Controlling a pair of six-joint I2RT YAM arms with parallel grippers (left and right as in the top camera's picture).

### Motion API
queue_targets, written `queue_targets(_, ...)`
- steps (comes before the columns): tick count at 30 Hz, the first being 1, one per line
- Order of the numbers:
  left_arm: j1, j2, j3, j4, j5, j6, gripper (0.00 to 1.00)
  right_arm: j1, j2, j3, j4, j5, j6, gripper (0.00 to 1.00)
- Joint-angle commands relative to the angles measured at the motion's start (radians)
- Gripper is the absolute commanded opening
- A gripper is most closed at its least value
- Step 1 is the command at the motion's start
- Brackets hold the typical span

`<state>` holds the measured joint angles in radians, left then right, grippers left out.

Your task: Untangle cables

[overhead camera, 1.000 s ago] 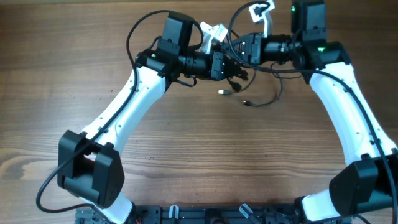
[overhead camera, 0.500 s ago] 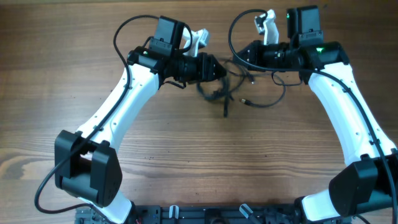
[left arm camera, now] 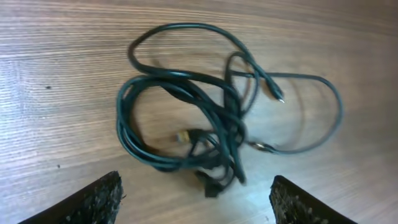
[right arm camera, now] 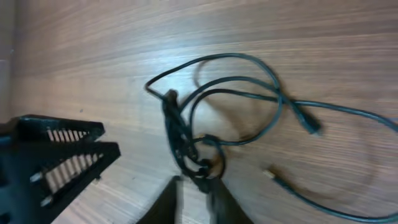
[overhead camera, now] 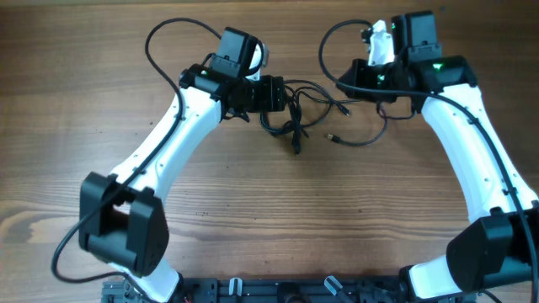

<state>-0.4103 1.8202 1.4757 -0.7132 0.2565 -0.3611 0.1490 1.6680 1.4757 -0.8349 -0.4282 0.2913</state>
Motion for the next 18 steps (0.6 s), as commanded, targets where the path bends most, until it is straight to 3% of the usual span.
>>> queue_targets(1, 0.000, 0.108, 0.011, 0.052, -0.049, -0.096, 0.74, -0.008, -0.003, 0.003, -0.002, 0.038, -0.005, 0.37)
queue_targets(4, 0.001, 0.159, 0.011, 0.097, -0.070, -0.088, 0.43, -0.007, -0.003, 0.003, -0.004, 0.048, -0.026, 0.46)
queue_targets(5, 0.003, 0.171, 0.011, 0.100, -0.100, -0.088, 0.40, -0.007, -0.003, 0.003, -0.005, 0.049, -0.030, 0.47)
queue_targets(7, 0.006, 0.195, 0.011, 0.100, -0.161, -0.024, 0.41, -0.007, -0.003, 0.003, -0.005, 0.063, -0.031, 0.48)
queue_targets(10, 0.010, 0.246, 0.011, 0.113, -0.169, 0.096, 0.50, -0.008, -0.003, 0.003, -0.005, 0.070, -0.046, 0.48)
queue_targets(18, 0.010, 0.346, 0.011, 0.320, -0.169, 0.123, 0.62, -0.007, -0.003, 0.003, -0.010, 0.070, -0.055, 0.48)
